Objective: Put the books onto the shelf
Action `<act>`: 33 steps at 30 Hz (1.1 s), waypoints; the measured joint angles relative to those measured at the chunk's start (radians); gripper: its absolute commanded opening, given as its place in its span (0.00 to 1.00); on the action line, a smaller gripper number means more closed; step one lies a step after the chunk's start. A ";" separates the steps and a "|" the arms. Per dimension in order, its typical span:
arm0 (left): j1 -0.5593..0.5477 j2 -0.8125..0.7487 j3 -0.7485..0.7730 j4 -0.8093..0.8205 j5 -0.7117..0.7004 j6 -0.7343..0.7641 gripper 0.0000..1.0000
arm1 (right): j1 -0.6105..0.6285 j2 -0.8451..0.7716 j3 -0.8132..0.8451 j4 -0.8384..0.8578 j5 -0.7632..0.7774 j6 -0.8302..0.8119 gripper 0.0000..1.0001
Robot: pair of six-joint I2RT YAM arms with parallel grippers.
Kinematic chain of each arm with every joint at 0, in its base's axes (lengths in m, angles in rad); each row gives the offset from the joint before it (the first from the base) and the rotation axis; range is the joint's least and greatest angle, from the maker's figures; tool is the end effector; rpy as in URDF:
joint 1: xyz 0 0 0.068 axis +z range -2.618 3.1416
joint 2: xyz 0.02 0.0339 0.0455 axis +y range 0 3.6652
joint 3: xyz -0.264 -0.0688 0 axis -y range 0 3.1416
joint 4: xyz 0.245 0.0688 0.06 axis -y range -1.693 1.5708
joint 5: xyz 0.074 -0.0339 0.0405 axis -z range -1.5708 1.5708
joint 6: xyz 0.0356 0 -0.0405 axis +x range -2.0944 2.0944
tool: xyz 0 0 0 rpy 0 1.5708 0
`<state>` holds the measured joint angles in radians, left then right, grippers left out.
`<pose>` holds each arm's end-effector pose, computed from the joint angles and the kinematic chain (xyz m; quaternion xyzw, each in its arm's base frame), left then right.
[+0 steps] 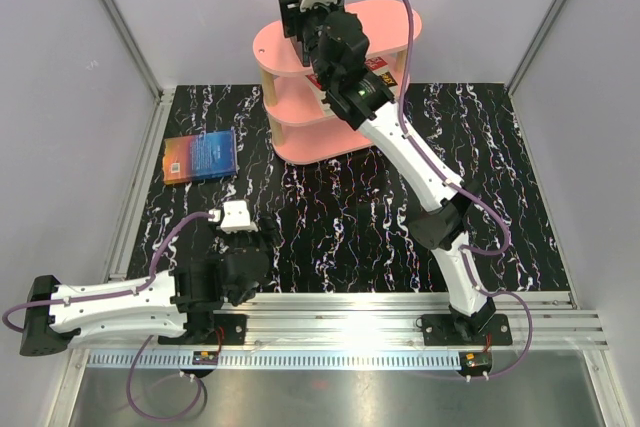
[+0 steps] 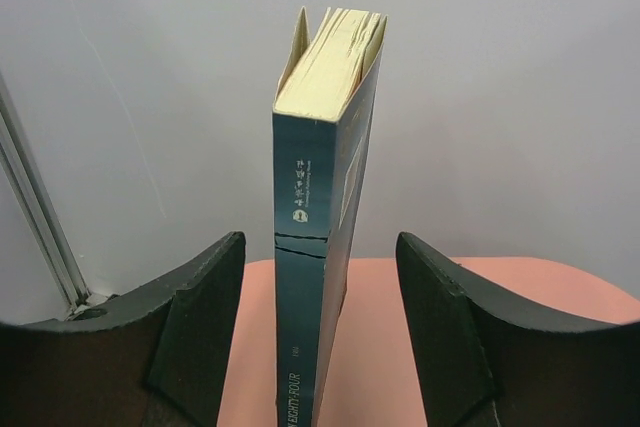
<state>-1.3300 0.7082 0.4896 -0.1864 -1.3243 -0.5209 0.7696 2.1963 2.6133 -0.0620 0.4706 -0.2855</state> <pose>0.0687 -0.1352 0.2581 -0.0519 0.7385 -0.0381 0.6712 0.3512 0.3178 0.5184 -0.1143 0.5762 0.0621 0.8069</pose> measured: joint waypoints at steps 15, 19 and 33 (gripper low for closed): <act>0.000 0.010 0.000 0.000 0.000 -0.002 0.76 | 0.000 -0.009 -0.170 0.050 0.033 0.005 1.00; 0.000 0.010 0.000 0.000 0.000 -0.002 0.76 | 0.000 -0.048 -0.259 0.085 0.062 0.000 1.00; 0.001 0.006 0.000 -0.008 -0.019 0.004 0.86 | 0.000 -0.375 -0.703 0.195 0.032 0.074 1.00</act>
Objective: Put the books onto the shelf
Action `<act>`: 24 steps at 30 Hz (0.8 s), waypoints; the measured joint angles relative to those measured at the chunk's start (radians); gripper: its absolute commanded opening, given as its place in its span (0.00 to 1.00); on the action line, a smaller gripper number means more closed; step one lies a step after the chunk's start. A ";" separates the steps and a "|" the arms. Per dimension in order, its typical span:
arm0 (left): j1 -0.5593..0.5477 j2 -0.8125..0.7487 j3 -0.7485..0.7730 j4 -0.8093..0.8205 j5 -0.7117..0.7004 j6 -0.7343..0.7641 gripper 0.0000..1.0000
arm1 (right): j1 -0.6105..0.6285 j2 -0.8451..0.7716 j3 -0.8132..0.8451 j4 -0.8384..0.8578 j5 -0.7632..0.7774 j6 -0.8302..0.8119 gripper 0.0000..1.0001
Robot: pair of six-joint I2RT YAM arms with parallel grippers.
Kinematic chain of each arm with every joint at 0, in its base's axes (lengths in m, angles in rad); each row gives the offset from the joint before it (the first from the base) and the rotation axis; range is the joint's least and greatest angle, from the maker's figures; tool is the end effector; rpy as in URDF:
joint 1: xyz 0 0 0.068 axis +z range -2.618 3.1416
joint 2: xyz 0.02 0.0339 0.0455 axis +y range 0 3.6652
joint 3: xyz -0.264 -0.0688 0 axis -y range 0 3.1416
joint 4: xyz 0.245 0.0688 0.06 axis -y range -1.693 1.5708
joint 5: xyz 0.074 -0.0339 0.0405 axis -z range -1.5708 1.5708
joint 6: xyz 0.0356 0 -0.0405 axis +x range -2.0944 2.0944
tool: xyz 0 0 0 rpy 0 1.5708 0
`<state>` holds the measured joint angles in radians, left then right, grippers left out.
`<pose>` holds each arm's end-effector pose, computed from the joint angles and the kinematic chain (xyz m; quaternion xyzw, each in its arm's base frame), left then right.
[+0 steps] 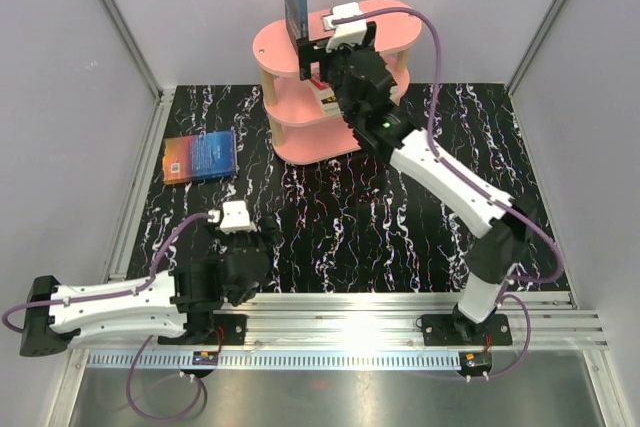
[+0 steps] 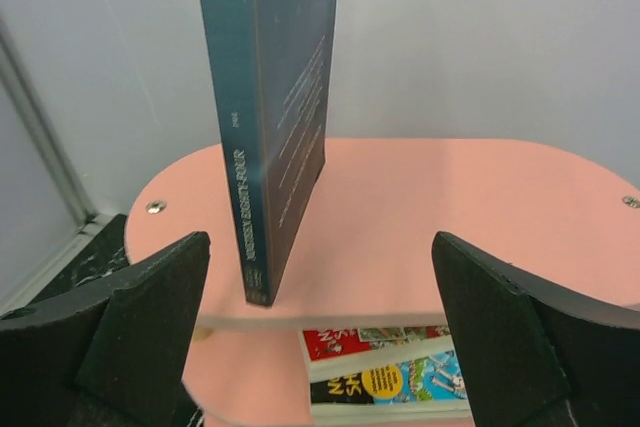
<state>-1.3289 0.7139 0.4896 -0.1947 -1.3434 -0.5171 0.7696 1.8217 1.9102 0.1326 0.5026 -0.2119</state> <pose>0.0690 -0.1350 0.2570 -0.0522 0.7370 -0.0250 0.6734 0.3185 0.2848 0.4737 -0.1140 0.6252 0.0588 0.7698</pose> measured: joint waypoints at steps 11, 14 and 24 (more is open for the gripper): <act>0.196 -0.013 0.013 0.051 0.047 0.106 0.93 | 0.012 -0.360 -0.422 0.027 -0.258 0.230 1.00; 0.389 0.010 0.044 0.052 0.165 0.097 0.98 | 0.045 -0.448 -0.596 0.037 -0.294 0.337 1.00; 1.091 0.318 0.138 0.105 0.620 -0.087 0.99 | 0.268 -0.378 -0.948 0.063 -0.379 0.632 1.00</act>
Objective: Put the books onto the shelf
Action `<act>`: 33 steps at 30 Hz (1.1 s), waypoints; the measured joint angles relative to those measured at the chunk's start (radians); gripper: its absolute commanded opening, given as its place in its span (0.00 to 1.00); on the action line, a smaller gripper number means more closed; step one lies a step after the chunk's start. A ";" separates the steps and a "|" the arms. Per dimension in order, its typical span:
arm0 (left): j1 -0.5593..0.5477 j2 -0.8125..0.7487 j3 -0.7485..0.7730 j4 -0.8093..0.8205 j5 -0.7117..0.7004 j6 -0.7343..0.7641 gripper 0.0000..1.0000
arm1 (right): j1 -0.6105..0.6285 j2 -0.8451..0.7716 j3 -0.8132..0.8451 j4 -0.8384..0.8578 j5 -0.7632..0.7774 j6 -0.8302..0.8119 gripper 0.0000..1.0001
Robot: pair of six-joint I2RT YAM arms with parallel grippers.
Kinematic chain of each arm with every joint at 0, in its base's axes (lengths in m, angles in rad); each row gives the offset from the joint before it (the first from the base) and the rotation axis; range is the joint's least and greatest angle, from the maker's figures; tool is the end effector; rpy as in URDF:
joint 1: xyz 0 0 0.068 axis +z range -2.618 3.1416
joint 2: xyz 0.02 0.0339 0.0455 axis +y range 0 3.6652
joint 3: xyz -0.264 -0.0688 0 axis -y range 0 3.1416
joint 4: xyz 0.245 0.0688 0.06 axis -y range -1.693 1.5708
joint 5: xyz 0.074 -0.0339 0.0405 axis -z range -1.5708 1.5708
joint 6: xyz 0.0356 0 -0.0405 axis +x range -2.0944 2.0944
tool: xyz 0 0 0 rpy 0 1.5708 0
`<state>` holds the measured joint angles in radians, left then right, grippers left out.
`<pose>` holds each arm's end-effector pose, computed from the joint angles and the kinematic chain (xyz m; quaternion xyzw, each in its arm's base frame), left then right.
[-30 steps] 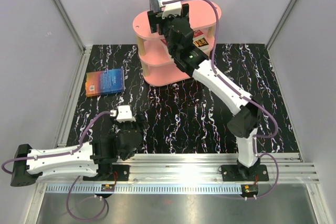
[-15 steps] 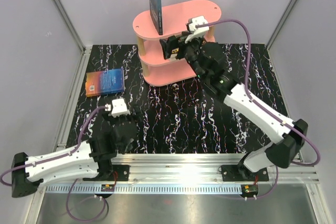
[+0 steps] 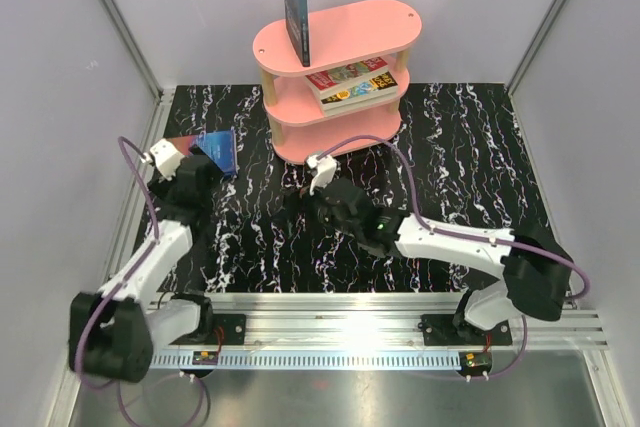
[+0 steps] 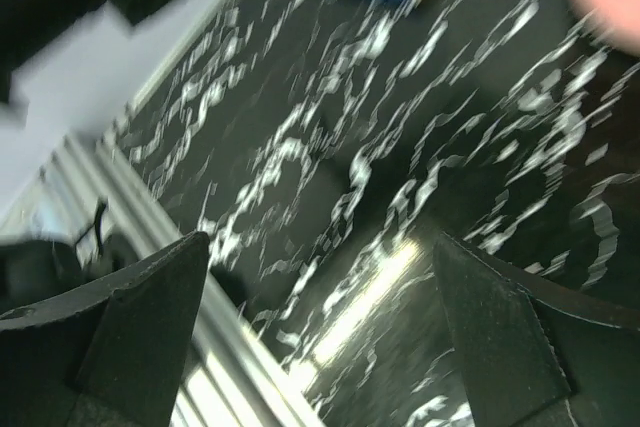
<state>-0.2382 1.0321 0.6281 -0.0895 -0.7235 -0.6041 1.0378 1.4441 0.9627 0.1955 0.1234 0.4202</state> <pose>0.2214 -0.0295 0.2513 -0.3246 0.7564 0.0811 0.5620 0.1747 0.2876 0.2843 -0.2077 0.7725 0.3615 0.4789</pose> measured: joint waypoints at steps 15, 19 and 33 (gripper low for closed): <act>0.334 0.935 0.758 0.158 0.346 -0.076 0.99 | 0.043 0.024 -0.050 -0.020 -0.039 0.114 1.00; 0.336 1.147 1.081 0.052 0.375 -0.058 0.99 | 0.044 -0.030 -0.113 -0.032 -0.030 0.133 1.00; 0.443 1.332 1.378 -0.323 0.507 -0.111 0.96 | 0.047 -0.115 -0.158 -0.069 0.027 0.134 1.00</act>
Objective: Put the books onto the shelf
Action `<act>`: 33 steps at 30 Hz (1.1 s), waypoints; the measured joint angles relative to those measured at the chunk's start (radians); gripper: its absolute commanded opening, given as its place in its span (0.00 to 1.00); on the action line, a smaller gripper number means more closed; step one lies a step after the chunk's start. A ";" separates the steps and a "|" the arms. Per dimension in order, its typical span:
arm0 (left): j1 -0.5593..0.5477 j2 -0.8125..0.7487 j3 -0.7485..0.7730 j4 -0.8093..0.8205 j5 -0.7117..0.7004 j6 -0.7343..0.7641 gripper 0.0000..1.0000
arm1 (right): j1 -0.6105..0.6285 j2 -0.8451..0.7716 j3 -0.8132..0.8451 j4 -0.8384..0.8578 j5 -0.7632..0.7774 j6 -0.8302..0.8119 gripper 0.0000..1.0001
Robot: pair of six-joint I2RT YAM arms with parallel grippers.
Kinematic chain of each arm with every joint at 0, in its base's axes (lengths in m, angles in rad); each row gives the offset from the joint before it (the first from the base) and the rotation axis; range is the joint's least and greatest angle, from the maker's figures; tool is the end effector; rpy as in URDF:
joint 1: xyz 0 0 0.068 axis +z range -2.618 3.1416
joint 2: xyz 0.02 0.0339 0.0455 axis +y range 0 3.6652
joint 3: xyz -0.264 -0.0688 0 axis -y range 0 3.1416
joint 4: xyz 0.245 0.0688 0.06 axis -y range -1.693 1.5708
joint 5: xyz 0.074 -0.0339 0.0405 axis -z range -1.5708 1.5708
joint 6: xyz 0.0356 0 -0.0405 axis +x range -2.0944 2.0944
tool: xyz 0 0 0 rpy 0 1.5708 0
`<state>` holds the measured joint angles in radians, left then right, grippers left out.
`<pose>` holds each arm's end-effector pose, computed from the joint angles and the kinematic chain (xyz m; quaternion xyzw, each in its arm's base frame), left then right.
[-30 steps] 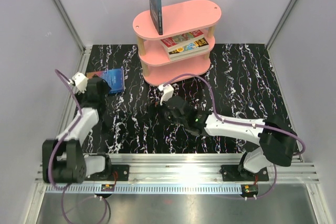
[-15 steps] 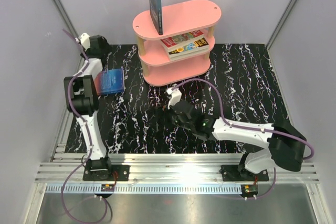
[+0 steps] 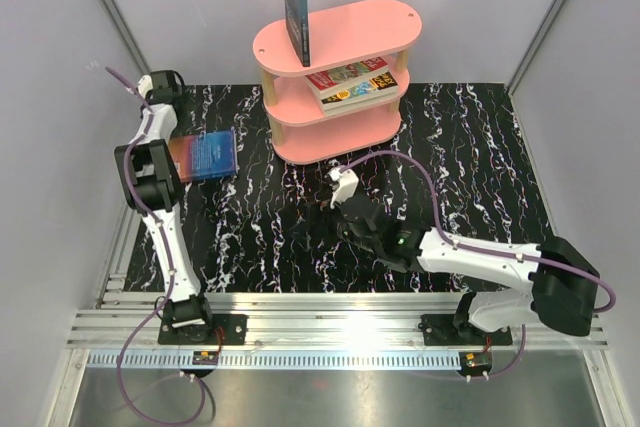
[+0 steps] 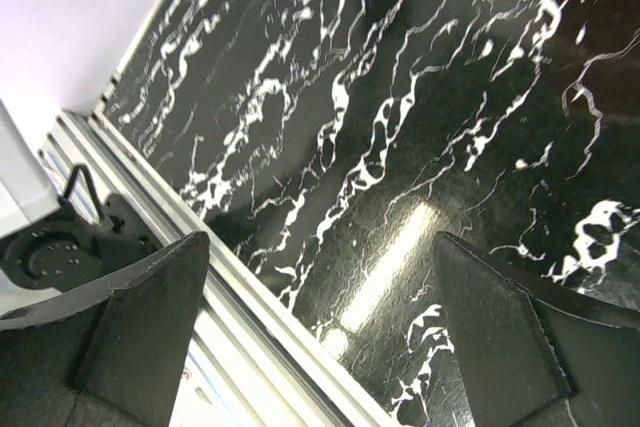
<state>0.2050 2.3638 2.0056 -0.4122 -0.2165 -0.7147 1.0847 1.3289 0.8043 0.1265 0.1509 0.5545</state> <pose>0.5238 0.1167 0.1933 -0.4441 0.8018 -0.0014 0.3999 0.1447 0.2623 0.2567 -0.1774 0.8125 0.3604 0.4225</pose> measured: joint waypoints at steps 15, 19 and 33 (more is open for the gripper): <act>0.000 0.093 0.096 -0.075 0.112 -0.002 0.95 | 0.001 -0.148 -0.063 -0.056 0.056 0.003 1.00; 0.000 0.092 0.100 -0.090 0.129 -0.001 0.92 | 0.001 -0.186 -0.064 -0.077 0.076 0.003 1.00; -0.227 -0.617 -0.967 0.199 0.225 -0.160 0.91 | 0.002 -0.301 -0.141 -0.125 0.141 0.022 1.00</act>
<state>-0.0216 1.7466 1.0386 -0.2134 0.0082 -0.8745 1.0863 1.0279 0.6632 0.0013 0.2916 0.5762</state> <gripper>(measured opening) 0.909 0.994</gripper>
